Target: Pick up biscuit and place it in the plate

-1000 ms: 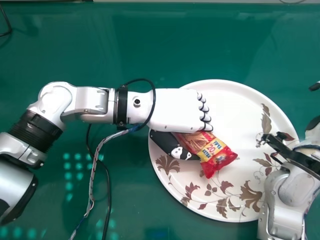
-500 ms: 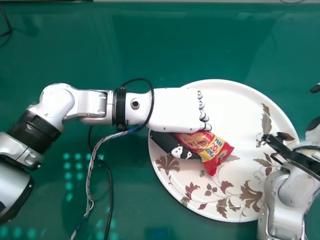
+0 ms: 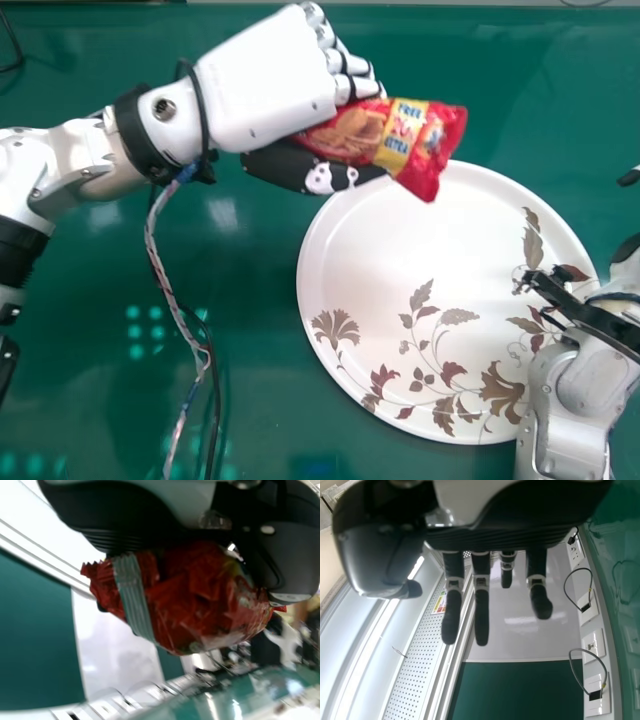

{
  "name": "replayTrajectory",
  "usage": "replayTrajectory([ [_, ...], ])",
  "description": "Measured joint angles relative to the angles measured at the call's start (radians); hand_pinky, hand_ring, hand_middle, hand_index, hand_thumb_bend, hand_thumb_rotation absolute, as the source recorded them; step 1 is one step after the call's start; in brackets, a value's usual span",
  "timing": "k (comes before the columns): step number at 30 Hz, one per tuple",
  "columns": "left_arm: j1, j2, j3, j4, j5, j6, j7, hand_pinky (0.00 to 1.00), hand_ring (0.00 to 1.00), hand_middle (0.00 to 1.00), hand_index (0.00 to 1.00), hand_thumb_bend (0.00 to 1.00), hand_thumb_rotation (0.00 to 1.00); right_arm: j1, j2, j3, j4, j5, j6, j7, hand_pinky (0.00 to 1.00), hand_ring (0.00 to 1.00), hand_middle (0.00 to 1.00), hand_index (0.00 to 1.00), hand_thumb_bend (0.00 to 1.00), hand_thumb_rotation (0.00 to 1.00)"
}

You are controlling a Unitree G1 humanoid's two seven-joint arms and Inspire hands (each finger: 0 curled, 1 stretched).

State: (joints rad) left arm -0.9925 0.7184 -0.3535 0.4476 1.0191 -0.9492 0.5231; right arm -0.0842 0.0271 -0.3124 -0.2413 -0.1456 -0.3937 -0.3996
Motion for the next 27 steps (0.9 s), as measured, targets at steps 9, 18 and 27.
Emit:
replayTrajectory([
  [9, 0.141, 0.104, 0.116, -0.015, -0.161, 0.118, -0.18, 0.1, 0.44, 0.47, 0.48, 0.5, 0.0, 0.011, 0.0, 0.0, -0.006, 0.001, 0.008, 0.011, 0.18, 0.43, 0.48, 0.3, 0.52, 0.0],
  [18, 0.239, 0.119, 0.129, 0.022, -0.162, 0.194, -0.251, 0.15, 0.45, 0.48, 0.48, 0.5, 0.0, 0.011, 0.0, -0.001, -0.009, 0.001, 0.024, 0.015, 0.16, 0.43, 0.48, 0.3, 0.52, 0.0],
  [27, 0.262, 0.094, 0.084, 0.085, -0.087, 0.264, -0.206, 0.17, 0.44, 0.47, 0.48, 0.5, 0.0, 0.02, -0.008, -0.004, -0.019, 0.005, 0.024, 0.027, 0.17, 0.43, 0.48, 0.3, 0.52, 0.0],
])
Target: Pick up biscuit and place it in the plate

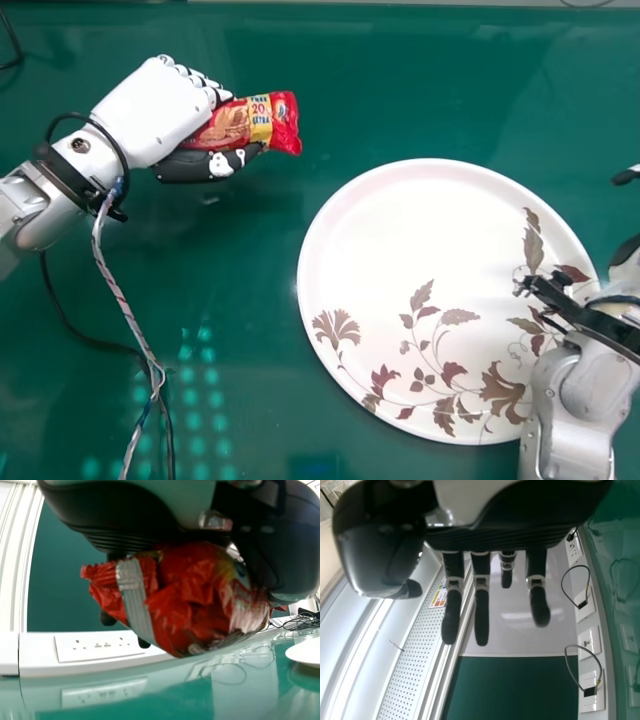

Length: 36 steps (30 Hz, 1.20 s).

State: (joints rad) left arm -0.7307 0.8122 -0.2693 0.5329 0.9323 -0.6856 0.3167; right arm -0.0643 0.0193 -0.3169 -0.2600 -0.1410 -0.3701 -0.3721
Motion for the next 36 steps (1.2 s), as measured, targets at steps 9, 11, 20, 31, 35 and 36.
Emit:
replayTrajectory([
  [9, -0.004, -0.053, -0.04, 0.059, -0.014, 0.055, -0.093, 0.26, 0.43, 0.45, 0.49, 0.49, 0.0, 0.004, -0.008, -0.009, -0.002, 0.018, 0.0, 0.017, 0.16, 0.43, 0.48, 0.3, 0.52, 0.0],
  [11, -0.004, -0.06, -0.043, 0.059, -0.013, 0.067, -0.097, 0.24, 0.42, 0.45, 0.49, 0.49, 0.0, 0.006, -0.008, -0.011, -0.007, 0.019, 0.002, 0.017, 0.17, 0.43, 0.48, 0.3, 0.52, 0.0],
  [20, -0.026, -0.062, -0.079, 0.064, -0.002, 0.097, -0.092, 0.24, 0.39, 0.42, 0.52, 0.49, 0.0, 0.013, -0.008, -0.019, -0.029, 0.037, 0.017, 0.023, 0.18, 0.43, 0.48, 0.3, 0.52, 0.0],
  [31, -0.026, -0.071, -0.085, 0.064, -0.01, 0.156, -0.096, 0.23, 0.39, 0.42, 0.51, 0.49, 0.0, 0.017, -0.008, -0.023, -0.038, 0.044, 0.036, 0.027, 0.16, 0.43, 0.48, 0.3, 0.52, 0.0],
  [35, -0.026, -0.071, -0.085, 0.063, -0.014, 0.165, -0.098, 0.24, 0.4, 0.43, 0.51, 0.49, 0.0, 0.023, -0.008, -0.026, -0.042, 0.044, 0.04, 0.028, 0.15, 0.43, 0.48, 0.3, 0.52, 0.0],
  [36, -0.025, -0.071, -0.085, 0.063, -0.012, 0.168, -0.094, 0.24, 0.39, 0.43, 0.51, 0.49, 0.0, 0.025, -0.009, -0.028, -0.042, 0.045, 0.04, 0.031, 0.15, 0.43, 0.48, 0.3, 0.52, 0.0],
])
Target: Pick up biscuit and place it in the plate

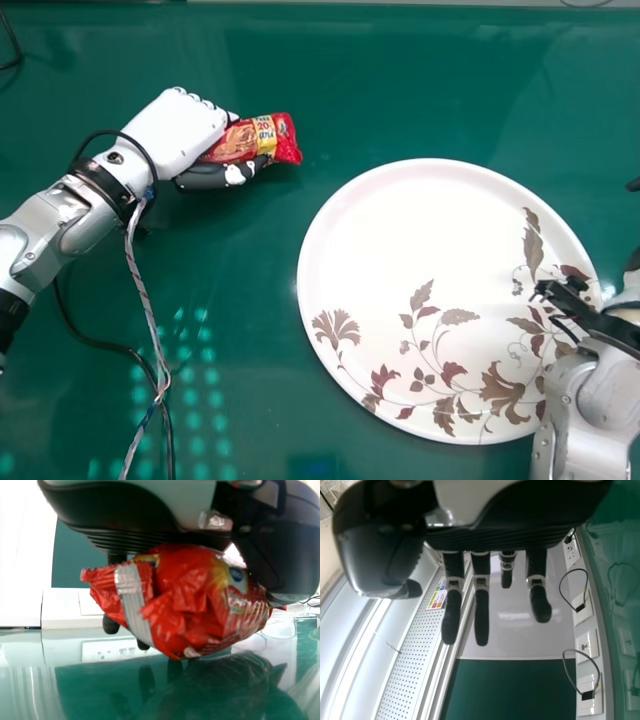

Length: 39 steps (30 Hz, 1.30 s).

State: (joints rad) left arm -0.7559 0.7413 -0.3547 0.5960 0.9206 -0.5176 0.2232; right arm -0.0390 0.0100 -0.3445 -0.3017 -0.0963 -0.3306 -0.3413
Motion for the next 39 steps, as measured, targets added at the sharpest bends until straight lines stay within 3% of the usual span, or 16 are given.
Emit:
replayTrajectory([
  [6, 0.016, 0.001, -0.004, -0.021, 0.002, 0.04, 0.01, 0.27, 0.41, 0.46, 0.52, 0.49, 0.0, 0.009, -0.005, -0.009, 0.0, 0.011, -0.005, 0.012, 0.18, 0.43, 0.48, 0.3, 0.52, 0.0],
  [8, 0.026, 0.002, -0.002, -0.039, -0.005, 0.053, 0.001, 0.36, 0.44, 0.46, 0.54, 0.5, 0.0, 0.01, -0.006, -0.013, 0.0, 0.014, -0.005, 0.012, 0.17, 0.43, 0.48, 0.3, 0.52, 0.0],
  [9, 0.029, 0.003, 0.0, -0.048, -0.014, 0.059, -0.013, 0.42, 0.51, 0.55, 0.52, 0.49, 0.04, 0.01, -0.006, -0.015, 0.0, 0.016, -0.005, 0.012, 0.17, 0.43, 0.48, 0.3, 0.52, 0.0],
  [11, 0.039, 0.006, 0.008, -0.075, -0.032, 0.076, -0.049, 0.55, 0.68, 0.77, 0.8, 0.66, 0.43, 0.011, -0.007, -0.018, 0.0, 0.02, -0.004, 0.013, 0.16, 0.43, 0.48, 0.3, 0.52, 0.0],
  [12, 0.046, 0.008, 0.01, -0.09, -0.036, 0.082, -0.06, 0.62, 0.77, 0.87, 0.9, 0.74, 0.56, 0.011, -0.008, -0.021, 0.0, 0.025, -0.004, 0.014, 0.15, 0.43, 0.49, 0.3, 0.52, 0.0],
  [14, 0.069, 0.014, 0.015, -0.124, -0.038, 0.103, -0.075, 0.78, 0.92, 0.97, 0.98, 0.91, 0.75, 0.012, -0.012, -0.026, 0.0, 0.036, 0.003, 0.02, 0.15, 0.42, 0.49, 0.3, 0.52, 0.0],
  [17, 0.103, 0.021, 0.022, -0.163, -0.038, 0.121, -0.077, 0.96, 0.99, 1.0, 1.0, 0.99, 0.93, 0.014, -0.013, -0.031, 0.0, 0.045, 0.011, 0.029, 0.15, 0.42, 0.49, 0.3, 0.52, 0.0],
  [20, 0.132, 0.026, 0.05, -0.206, -0.05, 0.127, -0.076, 1.0, 1.0, 1.0, 1.0, 1.0, 0.96, 0.015, -0.015, -0.035, 0.0, 0.049, 0.013, 0.032, 0.14, 0.42, 0.49, 0.31, 0.52, 0.0],
  [27, 0.219, 0.036, 0.142, -0.34, -0.118, 0.154, -0.091, 1.0, 1.0, 1.0, 1.0, 1.0, 0.85, 0.023, -0.015, -0.044, -0.007, 0.05, 0.018, 0.032, 0.14, 0.42, 0.49, 0.31, 0.52, 0.0],
  [31, 0.272, 0.041, 0.177, -0.406, -0.112, 0.192, -0.091, 1.0, 1.0, 1.0, 1.0, 1.0, 0.96, 0.027, -0.015, -0.046, -0.012, 0.055, 0.026, 0.032, 0.14, 0.42, 0.49, 0.31, 0.52, 0.0],
  [39, 0.343, 0.041, 0.223, -0.516, -0.116, 0.27, -0.119, 1.0, 1.0, 1.0, 1.0, 1.0, 1.0, 0.027, -0.019, -0.049, -0.012, 0.051, 0.027, 0.036, 0.14, 0.42, 0.49, 0.31, 0.52, 0.0],
])
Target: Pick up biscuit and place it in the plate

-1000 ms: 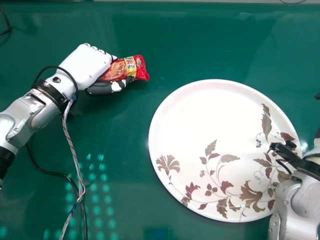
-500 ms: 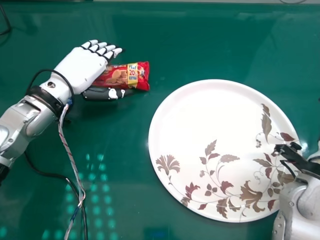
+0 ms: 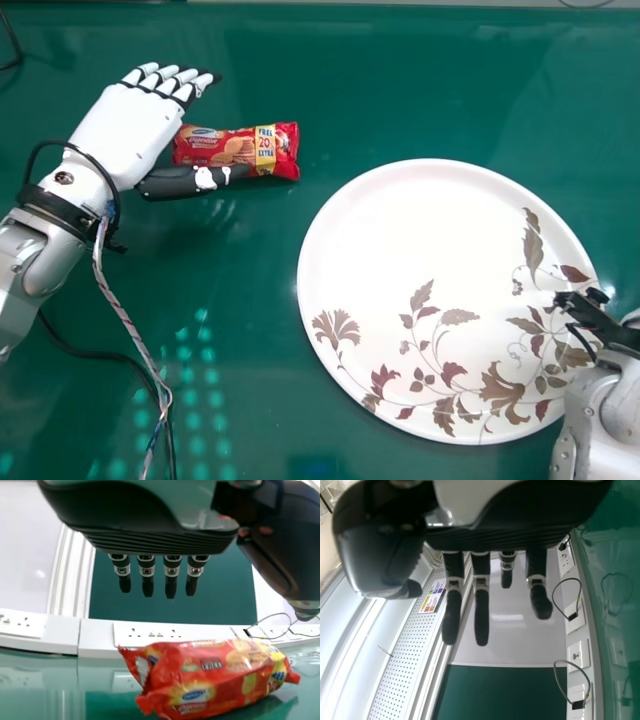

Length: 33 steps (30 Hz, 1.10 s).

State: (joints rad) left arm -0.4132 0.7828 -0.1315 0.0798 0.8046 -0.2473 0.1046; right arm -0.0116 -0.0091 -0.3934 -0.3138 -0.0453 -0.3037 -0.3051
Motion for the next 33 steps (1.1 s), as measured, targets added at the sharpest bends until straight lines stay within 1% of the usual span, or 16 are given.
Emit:
replayTrajectory([
  [2, 0.014, 0.0, 0.007, -0.015, 0.0, 0.008, -0.001, 1.0, 1.0, 1.0, 1.0, 1.0, 1.0, 0.0, 0.0, 0.0, 0.0, 0.0, 0.0, 0.002, 0.14, 0.42, 0.49, 0.31, 0.52, 0.0],
  [6, 0.051, 0.0, 0.034, -0.038, -0.009, 0.007, 0.0, 1.0, 1.0, 1.0, 1.0, 1.0, 0.96, -0.002, -0.001, -0.001, 0.0, 0.001, 0.0, 0.003, 0.15, 0.42, 0.49, 0.31, 0.52, 0.0],
  [11, 0.091, -0.002, 0.072, -0.071, -0.061, -0.003, -0.001, 1.0, 1.0, 1.0, 1.0, 1.0, 0.91, -0.008, -0.003, -0.002, 0.015, 0.002, -0.001, 0.004, 0.19, 0.43, 0.48, 0.31, 0.52, 0.0],
  [19, 0.119, -0.013, 0.081, -0.095, -0.062, -0.009, 0.0, 1.0, 1.0, 1.0, 1.0, 1.0, 0.89, -0.011, -0.01, -0.005, 0.026, 0.004, -0.011, 0.011, 0.16, 0.43, 0.49, 0.31, 0.52, 0.0],
  [22, 0.122, -0.018, 0.084, -0.099, -0.061, -0.008, 0.0, 1.0, 1.0, 1.0, 1.0, 1.0, 0.9, -0.013, -0.013, -0.007, 0.026, 0.008, -0.011, 0.011, 0.16, 0.43, 0.48, 0.31, 0.52, 0.0],
  [23, 0.123, -0.019, 0.084, -0.101, -0.06, -0.008, 0.001, 1.0, 1.0, 1.0, 1.0, 1.0, 0.91, -0.013, -0.013, -0.007, 0.026, 0.009, -0.011, 0.011, 0.17, 0.43, 0.48, 0.31, 0.52, 0.0],
  [26, 0.126, -0.022, 0.085, -0.104, -0.061, -0.015, 0.008, 1.0, 1.0, 1.0, 1.0, 1.0, 0.89, -0.014, -0.016, -0.007, 0.027, 0.009, -0.011, 0.011, 0.18, 0.43, 0.48, 0.31, 0.52, 0.0],
  [31, 0.127, -0.03, 0.085, -0.105, -0.06, -0.024, 0.012, 1.0, 1.0, 1.0, 1.0, 1.0, 0.9, -0.016, -0.023, -0.008, 0.028, 0.008, -0.012, 0.01, 0.18, 0.43, 0.48, 0.31, 0.52, 0.0],
  [33, 0.128, -0.03, 0.085, -0.105, -0.06, -0.024, 0.012, 1.0, 1.0, 1.0, 1.0, 1.0, 0.89, -0.016, -0.024, -0.008, 0.03, 0.006, -0.012, 0.01, 0.17, 0.43, 0.48, 0.31, 0.52, 0.0],
])
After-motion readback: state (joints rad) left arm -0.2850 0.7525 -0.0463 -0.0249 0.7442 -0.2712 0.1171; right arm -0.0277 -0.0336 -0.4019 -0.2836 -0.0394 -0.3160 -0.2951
